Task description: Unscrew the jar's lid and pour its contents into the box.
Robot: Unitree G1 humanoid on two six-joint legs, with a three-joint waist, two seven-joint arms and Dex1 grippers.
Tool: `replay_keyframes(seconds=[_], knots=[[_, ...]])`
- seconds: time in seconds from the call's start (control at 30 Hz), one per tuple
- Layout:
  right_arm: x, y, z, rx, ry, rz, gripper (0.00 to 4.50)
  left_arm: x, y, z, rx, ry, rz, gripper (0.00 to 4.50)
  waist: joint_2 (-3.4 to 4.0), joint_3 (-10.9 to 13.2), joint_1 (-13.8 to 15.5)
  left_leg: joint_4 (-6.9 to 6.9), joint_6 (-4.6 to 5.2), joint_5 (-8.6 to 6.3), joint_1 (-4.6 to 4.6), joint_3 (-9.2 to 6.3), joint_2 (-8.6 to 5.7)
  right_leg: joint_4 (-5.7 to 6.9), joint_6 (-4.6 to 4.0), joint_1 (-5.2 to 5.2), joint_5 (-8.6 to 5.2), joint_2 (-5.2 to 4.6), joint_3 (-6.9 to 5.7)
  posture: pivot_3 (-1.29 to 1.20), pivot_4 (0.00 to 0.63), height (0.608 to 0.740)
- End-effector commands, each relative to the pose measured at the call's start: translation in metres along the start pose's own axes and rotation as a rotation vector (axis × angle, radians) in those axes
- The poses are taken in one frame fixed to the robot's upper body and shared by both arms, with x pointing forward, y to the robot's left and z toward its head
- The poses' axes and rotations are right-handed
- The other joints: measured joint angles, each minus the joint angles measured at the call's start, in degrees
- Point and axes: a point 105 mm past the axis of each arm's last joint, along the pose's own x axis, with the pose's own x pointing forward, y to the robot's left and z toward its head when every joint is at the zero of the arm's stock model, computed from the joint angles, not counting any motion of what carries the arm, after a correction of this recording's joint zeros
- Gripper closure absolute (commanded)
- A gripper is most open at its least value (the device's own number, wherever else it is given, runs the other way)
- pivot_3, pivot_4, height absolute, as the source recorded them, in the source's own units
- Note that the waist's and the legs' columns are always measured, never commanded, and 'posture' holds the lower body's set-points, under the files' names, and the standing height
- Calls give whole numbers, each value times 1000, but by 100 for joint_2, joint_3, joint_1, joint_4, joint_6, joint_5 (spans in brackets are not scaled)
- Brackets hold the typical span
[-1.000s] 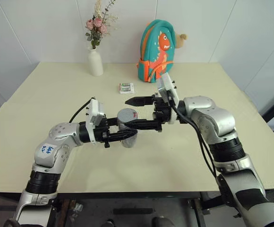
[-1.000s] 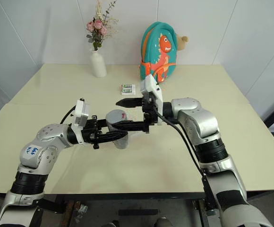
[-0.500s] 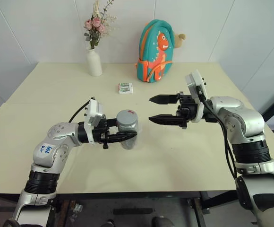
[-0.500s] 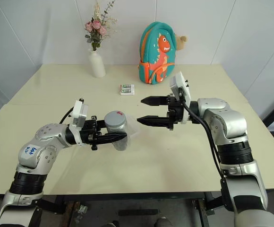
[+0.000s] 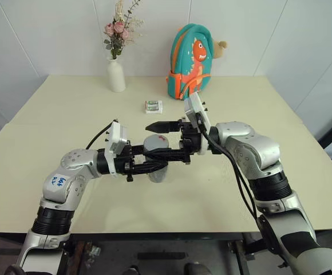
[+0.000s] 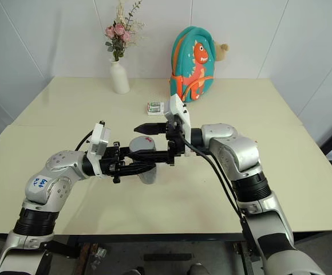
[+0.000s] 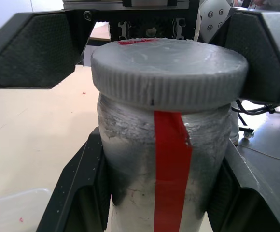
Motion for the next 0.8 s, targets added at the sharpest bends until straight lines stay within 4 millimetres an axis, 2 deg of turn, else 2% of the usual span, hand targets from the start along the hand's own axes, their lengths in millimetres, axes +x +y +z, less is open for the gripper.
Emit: replay_keyframes(seconds=[0.03,0.23,0.37,0.57,0.8], knots=[[4,-1,12,-54,-11,-3,13,3,-1,9,35,-16,-16,2474,0,0,-1,0,0,0,1,0,0,0,0,0,0,0,0,0,150,740],[-7,-8,15,-65,-13,-39,13,3,1,10,40,-17,-16,2474,0,0,4,-1,0,0,0,0,0,0,0,0,0,0,0,0,150,740],[-27,-12,13,-63,5,-77,13,0,1,10,40,-12,-13,2474,0,0,9,-1,0,0,0,0,0,-2,0,0,0,0,0,0,150,740],[-47,-15,9,-56,33,-107,13,-1,2,10,40,-10,-8,2474,0,0,-4,-2,1,0,1,0,0,-1,0,0,0,0,0,0,150,740],[-57,-14,7,-53,49,-99,13,-3,2,10,38,-8,-9,2474,0,0,-9,-1,1,-1,0,1,-1,-3,0,0,0,-1,0,0,150,740]])
